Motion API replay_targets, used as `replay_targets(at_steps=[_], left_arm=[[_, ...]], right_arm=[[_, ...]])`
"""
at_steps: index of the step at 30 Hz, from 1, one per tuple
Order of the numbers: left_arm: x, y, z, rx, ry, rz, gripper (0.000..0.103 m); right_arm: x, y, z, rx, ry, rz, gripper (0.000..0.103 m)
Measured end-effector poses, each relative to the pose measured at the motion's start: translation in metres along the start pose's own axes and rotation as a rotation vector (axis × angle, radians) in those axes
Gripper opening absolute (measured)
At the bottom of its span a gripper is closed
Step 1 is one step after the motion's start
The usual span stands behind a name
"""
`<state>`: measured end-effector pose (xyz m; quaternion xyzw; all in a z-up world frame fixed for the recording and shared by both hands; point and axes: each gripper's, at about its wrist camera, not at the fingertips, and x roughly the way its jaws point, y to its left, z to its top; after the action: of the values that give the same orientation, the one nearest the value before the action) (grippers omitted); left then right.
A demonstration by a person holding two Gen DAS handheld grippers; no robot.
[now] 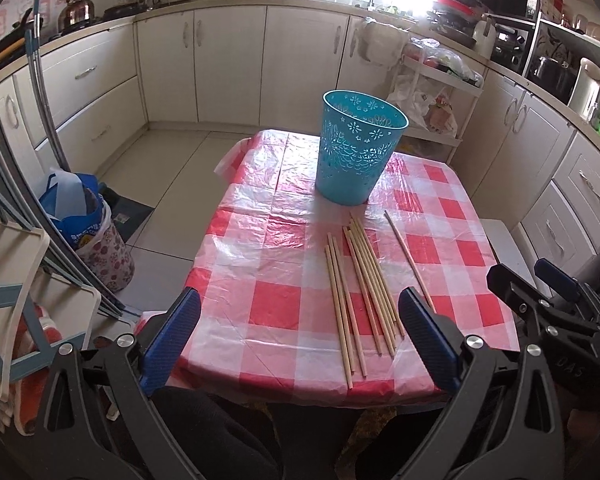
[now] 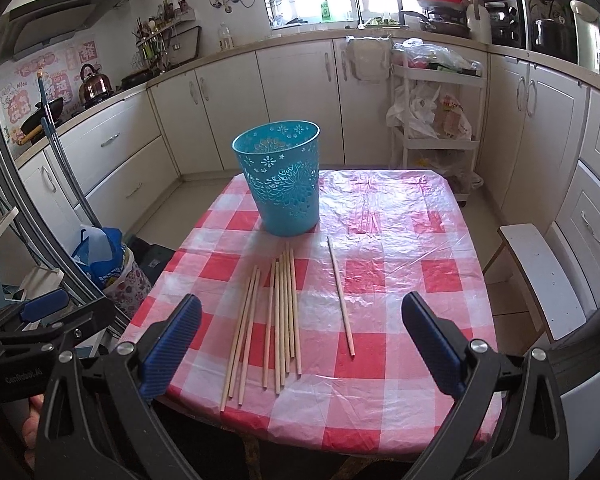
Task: Organize utensils
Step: 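Close the right gripper on one wooden chopstick while the left gripper grasps another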
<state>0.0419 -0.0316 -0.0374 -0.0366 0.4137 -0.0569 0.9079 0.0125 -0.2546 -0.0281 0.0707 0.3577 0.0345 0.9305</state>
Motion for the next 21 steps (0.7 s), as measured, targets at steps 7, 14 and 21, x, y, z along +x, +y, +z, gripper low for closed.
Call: replay_targets(at_steps=[7,14,21], left_arm=[[0.053,-0.006,0.001,-0.015,0.091,-0.019,0.095],[0.092,-0.010,0.001,-0.046,0.136,-0.007,0.095],[0.122,-0.015,0.006,-0.045,0.164,0.000,0.095]], right_arm=[[0.072,-0.019,0.004,-0.010,0.124,0.030,0.073],[0.151,-0.033,0.011,-0.035,0.250,0.044,0.042],[0.203,-0.038,0.013,-0.070,0.337,0.036,0.032]])
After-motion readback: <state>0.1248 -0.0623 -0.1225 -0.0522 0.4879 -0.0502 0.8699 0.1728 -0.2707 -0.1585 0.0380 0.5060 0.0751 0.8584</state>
